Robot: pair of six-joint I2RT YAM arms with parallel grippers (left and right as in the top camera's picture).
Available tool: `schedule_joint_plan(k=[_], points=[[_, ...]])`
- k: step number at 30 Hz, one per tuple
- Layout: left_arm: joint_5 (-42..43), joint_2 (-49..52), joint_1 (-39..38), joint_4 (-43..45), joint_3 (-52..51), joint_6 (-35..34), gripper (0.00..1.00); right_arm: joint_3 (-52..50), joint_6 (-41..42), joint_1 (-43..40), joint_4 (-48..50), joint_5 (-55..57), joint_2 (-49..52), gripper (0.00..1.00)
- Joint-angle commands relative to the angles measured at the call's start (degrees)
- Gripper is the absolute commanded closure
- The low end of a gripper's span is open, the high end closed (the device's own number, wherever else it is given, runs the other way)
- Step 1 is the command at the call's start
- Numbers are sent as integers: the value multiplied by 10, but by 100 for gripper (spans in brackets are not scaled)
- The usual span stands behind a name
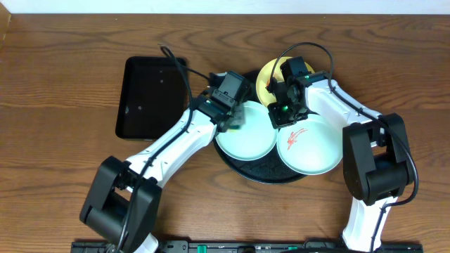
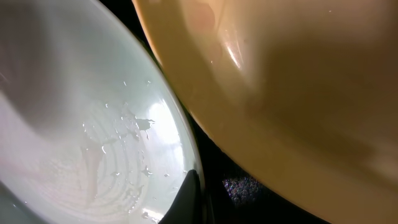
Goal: Clean dirty plates on tray and stack at the side
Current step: 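Scrub the left pale green plate with the sponge in the left gripper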
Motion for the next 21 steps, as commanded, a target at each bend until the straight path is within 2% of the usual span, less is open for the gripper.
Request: schedule_joint_plan(k=[1, 7, 10, 21], points=[[144, 26, -1, 13, -13, 7, 92, 3, -4, -5, 1, 38, 5, 99], [143, 68, -1, -20, -13, 7, 92, 3, -4, -5, 1, 38, 5, 99], [119, 88, -1, -40, -13, 30, 92, 3, -4, -5, 0, 38, 5, 99], [-249, 99, -1, -110, -13, 31, 92, 3, -4, -5, -4, 38, 5, 99]])
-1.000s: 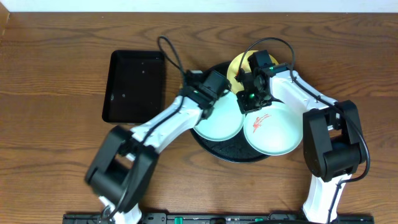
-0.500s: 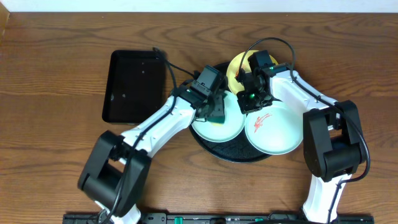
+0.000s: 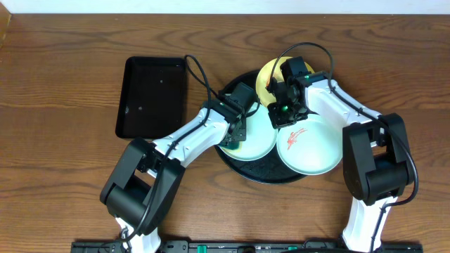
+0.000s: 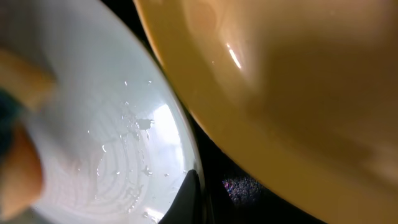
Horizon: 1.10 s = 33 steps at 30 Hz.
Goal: Clean dirty plates on tray and stack at the side
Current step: 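Scrub the left pale green plate with the sponge in the left gripper, then retract the left gripper with the sponge back over the black tray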
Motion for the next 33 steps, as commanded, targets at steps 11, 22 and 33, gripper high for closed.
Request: schedule_joint_plan(k=[11, 22, 33], points=[[-245, -84, 17, -22, 0, -17, 92, 3, -4, -4, -2, 0, 5, 99], [-157, -270, 143, -24, 0, -33, 92, 3, 6, 8, 27, -50, -37, 99], [8, -277, 302, -30, -2, -42, 92, 3, -9, 45, 21, 119, -177, 99]])
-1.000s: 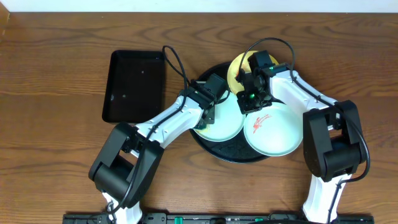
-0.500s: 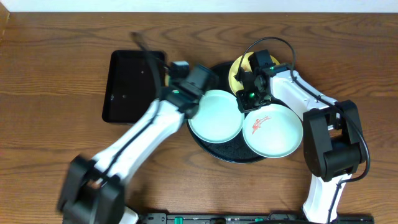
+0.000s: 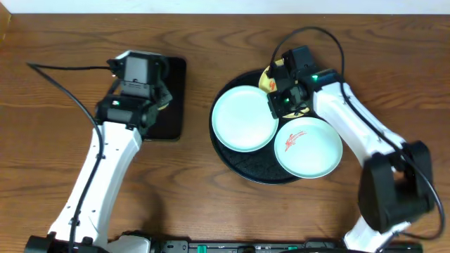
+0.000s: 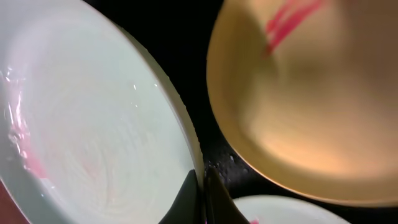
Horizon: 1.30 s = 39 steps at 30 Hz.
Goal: Clean dirty plates on tray and stack at the side
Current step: 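Retract the left gripper with the sponge back over the black tray, then grasp the cleaned pale green plate with the right gripper and carry it right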
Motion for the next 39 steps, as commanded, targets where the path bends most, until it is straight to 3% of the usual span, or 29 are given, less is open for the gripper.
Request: schedule_joint_plan(k=[1, 7, 15, 27, 39], points=[[70, 3, 42, -1, -1, -11, 92, 4, -7, 22, -2, 85, -56, 99], [78, 3, 91, -19, -4, -11, 92, 4, -17, 71, 4, 285, -122, 99], [78, 4, 97, -18, -5, -7, 92, 4, -149, 167, 70, 543, -132, 99], [78, 21, 97, -19, -9, 2, 92, 4, -398, 295, 214, 654, -132, 99], [79, 29, 97, -23, -11, 2, 92, 4, -418, 300, 236, 661, -132, 99]])
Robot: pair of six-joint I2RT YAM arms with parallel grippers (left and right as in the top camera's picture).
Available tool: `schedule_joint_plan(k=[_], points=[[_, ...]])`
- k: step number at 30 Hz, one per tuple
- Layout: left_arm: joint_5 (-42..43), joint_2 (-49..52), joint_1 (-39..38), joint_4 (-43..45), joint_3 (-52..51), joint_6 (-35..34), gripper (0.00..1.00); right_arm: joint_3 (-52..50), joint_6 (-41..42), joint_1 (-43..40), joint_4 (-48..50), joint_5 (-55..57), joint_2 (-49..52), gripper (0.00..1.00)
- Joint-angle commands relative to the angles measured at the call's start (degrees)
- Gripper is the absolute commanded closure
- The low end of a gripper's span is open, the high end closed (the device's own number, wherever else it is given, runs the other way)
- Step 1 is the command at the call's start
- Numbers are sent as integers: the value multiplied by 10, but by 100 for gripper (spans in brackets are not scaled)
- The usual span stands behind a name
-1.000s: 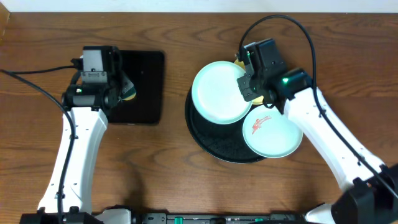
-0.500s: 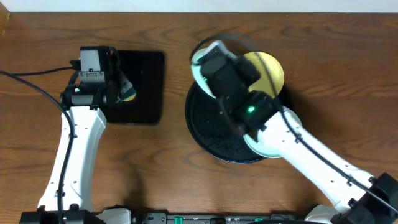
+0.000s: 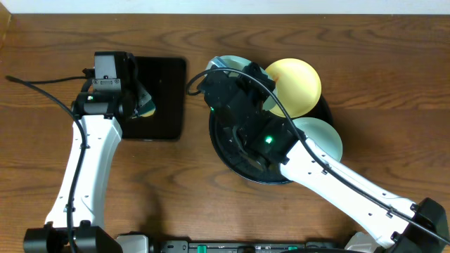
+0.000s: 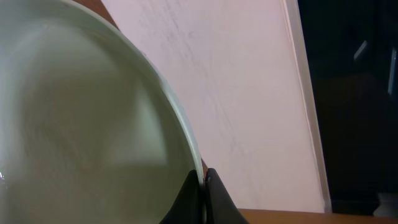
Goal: Clean dirty plates on tray and stack at the side
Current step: 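Grasp the cleaned pale green plate with the right gripper and carry it right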
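My right gripper (image 4: 203, 186) is shut on the rim of a pale green plate (image 4: 87, 124). The plate is lifted and tilted, with a wall behind it. From above, the pale green plate (image 3: 223, 65) shows at the back left edge of the round black tray (image 3: 242, 169), mostly hidden by the right arm. A yellow plate (image 3: 295, 84) and a white plate (image 3: 322, 135) lie on that tray. My left gripper (image 3: 139, 102) hangs over the black rectangular tray (image 3: 165, 98), shut on a yellow and teal sponge (image 3: 145, 107).
Brown wooden table (image 3: 56, 161) all round. The right arm stretches across the round tray and covers most of it. A cable from the left arm trails over the table at the far left.
The pale green plate lay flat on the round tray with my right gripper on its rim. Now it is lifted and tilted at the tray's back left edge. The left gripper has shifted slightly over the rectangular tray.
First my left gripper was on the pale green plate with the sponge while the right gripper held its rim. It was still there a moment later. Then the left arm stood over the rectangular tray at the left. Now the right gripper holds the plate up off the round tray.
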Motion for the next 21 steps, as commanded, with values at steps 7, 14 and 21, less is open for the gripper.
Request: schedule_joint_plan(k=[7, 14, 21], points=[[-3, 3, 2, 0, -9, 8, 92, 4, 29, -26, -1, 18, -7, 99], [-3, 3, 2, 0, -9, 8, 92, 4, 218, -175, -60, -218, -7, 99], [-3, 3, 2, -2, -9, 8, 92, 3, 555, -431, -69, -488, -7, 98]])
